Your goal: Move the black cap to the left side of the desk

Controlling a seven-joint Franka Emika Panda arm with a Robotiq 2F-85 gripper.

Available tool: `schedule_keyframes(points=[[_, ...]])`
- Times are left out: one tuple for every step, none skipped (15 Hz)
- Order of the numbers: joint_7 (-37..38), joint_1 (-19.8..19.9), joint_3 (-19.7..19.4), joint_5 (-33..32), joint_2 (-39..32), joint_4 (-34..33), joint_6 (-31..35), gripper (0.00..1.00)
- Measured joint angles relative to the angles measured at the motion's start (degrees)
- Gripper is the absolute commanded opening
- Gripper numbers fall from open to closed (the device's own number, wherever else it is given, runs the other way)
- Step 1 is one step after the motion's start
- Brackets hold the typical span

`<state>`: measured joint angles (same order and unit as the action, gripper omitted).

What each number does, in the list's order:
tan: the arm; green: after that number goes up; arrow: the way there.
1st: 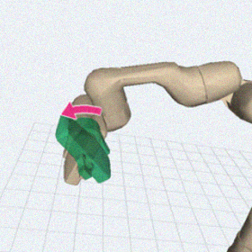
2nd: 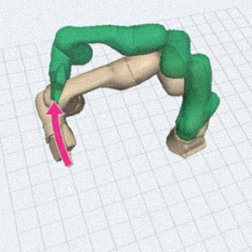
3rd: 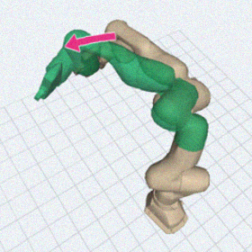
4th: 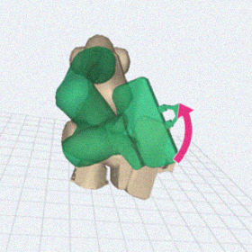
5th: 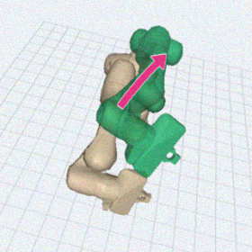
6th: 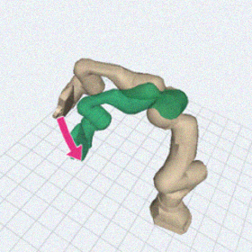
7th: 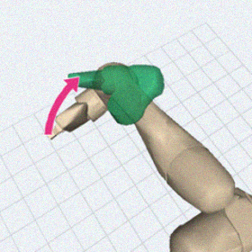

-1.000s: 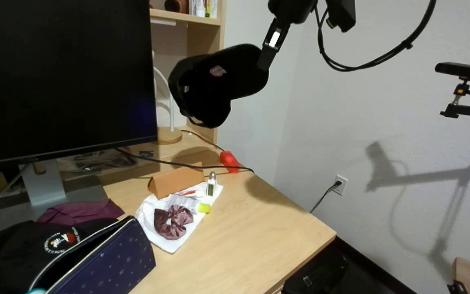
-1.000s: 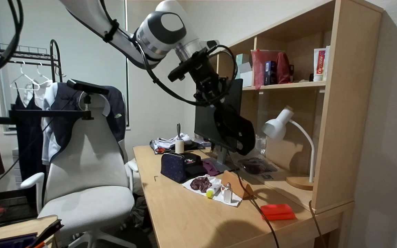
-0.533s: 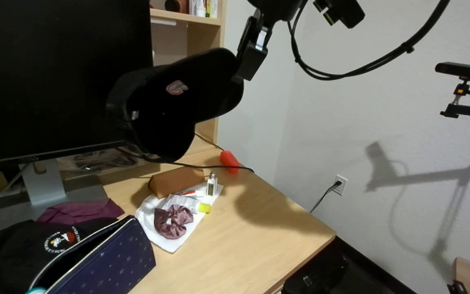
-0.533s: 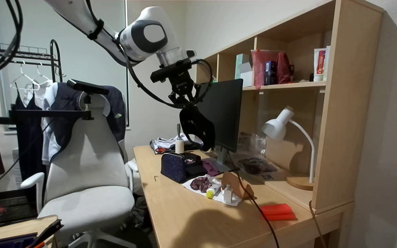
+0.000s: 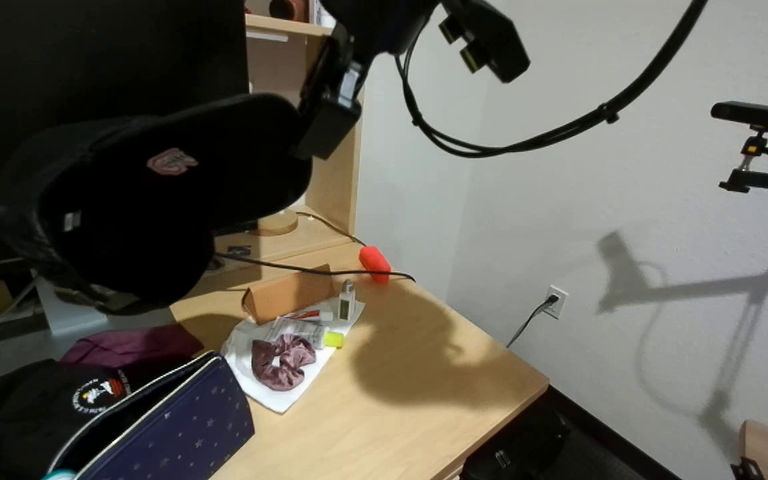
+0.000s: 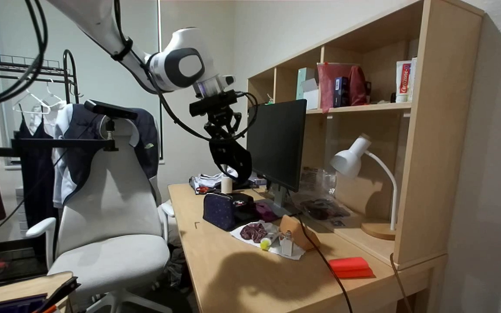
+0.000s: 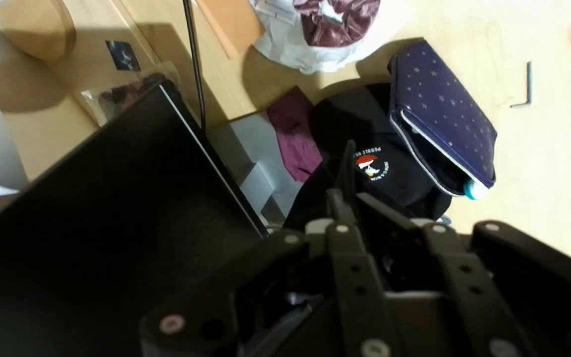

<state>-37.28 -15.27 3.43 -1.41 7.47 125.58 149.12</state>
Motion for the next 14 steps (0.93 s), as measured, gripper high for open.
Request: schedule_keyframes(points=[[-1.0,-0.1,0.5,0.8,-1.7,-0.6,2.1,0.09],[-1.9,-0.1,1.0,1.2,-3.8,-1.4,4.5,0.09],[-2.3,0.0,1.4,1.2,-6.1,-2.4,7.1,0.09],[-2.7,0.1,1.9,1.2,-8.7,-3.5,10.1,0.09],[-3.2,-0.1,2.1,1.2,-11.5,-4.8,12.9,0.09],[-3.9,-0.1,2.3,1.4,-14.3,-6.2,15.5,0.09],[-4.7,-0.1,2.7,1.7,-17.1,-7.7,17.8,0.09],[-5.4,0.0,3.1,2.0,-19.8,-9.3,19.8,0.09],[-5.9,0.1,3.6,2.0,-22.6,-11.0,21.5,0.09],[-6.4,0.3,4.2,2.0,-25.2,-12.6,23.0,0.09],[-7.0,0.7,5.1,2.0,-27.5,-14.1,24.3,0.09],[-7.7,1.5,6.3,2.0,-29.8,-15.7,25.8,0.09],[-8.4,2.4,7.8,2.0,-31.9,-17.1,27.2,0.09],[-9.2,3.4,9.4,2.0,-33.8,-18.5,28.3,0.09]])
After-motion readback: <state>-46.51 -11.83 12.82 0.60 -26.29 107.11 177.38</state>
